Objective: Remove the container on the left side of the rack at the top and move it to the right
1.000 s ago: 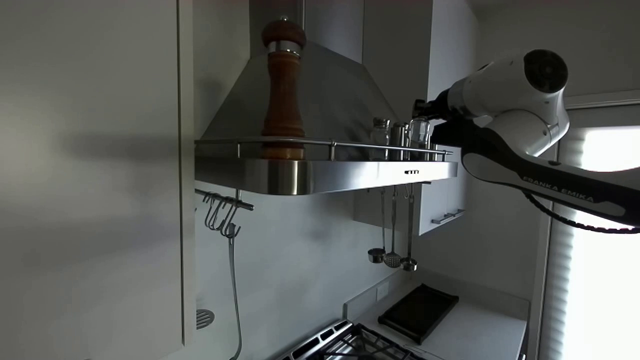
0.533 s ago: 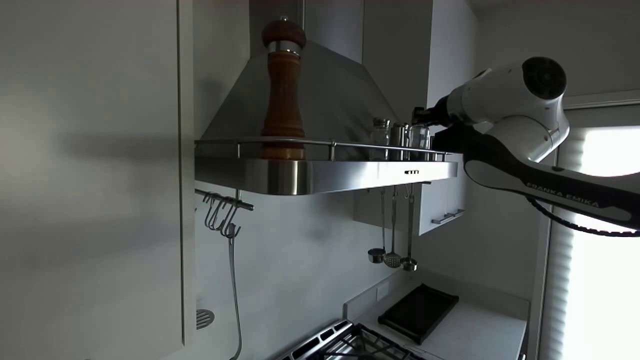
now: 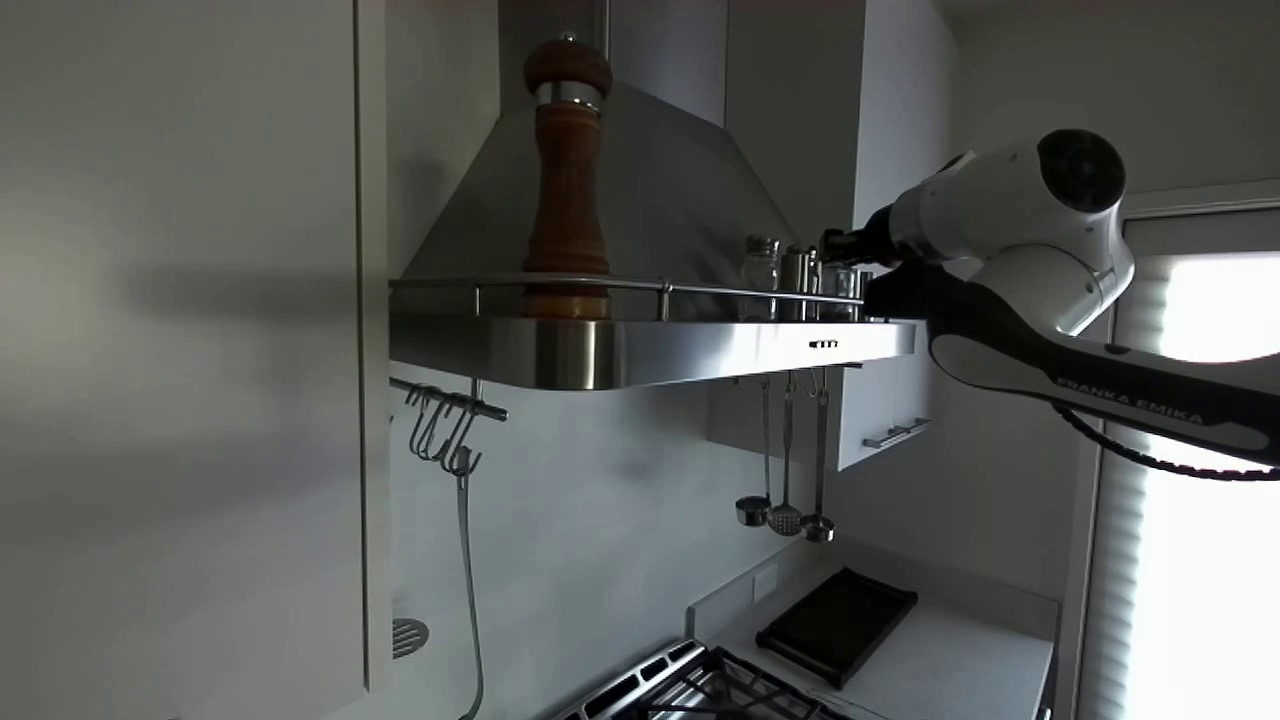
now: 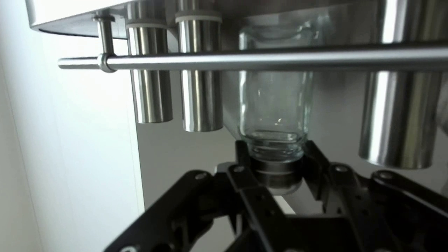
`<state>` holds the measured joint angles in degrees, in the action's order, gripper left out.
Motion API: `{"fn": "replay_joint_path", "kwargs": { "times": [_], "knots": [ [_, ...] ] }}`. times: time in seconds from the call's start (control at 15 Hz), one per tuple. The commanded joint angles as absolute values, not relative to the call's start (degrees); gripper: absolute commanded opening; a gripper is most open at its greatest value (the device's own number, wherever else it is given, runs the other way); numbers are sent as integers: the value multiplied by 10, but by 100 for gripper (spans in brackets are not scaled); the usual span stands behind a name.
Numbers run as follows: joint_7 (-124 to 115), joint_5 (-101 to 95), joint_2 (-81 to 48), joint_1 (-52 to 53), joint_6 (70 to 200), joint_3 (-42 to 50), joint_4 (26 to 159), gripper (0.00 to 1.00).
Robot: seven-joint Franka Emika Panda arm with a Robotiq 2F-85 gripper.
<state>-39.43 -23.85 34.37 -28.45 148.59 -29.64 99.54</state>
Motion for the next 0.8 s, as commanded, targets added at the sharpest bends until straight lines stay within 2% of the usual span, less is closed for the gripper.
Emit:
{"fn": "replay_joint_path", "kwargs": {
  "times": [0.0, 0.73],
  "knots": [
    [-395, -257, 344, -262, 1494, -284, 1010, 16],
    [-402, -278, 351, -271, 1478, -279, 1011, 16]
  ]
}}
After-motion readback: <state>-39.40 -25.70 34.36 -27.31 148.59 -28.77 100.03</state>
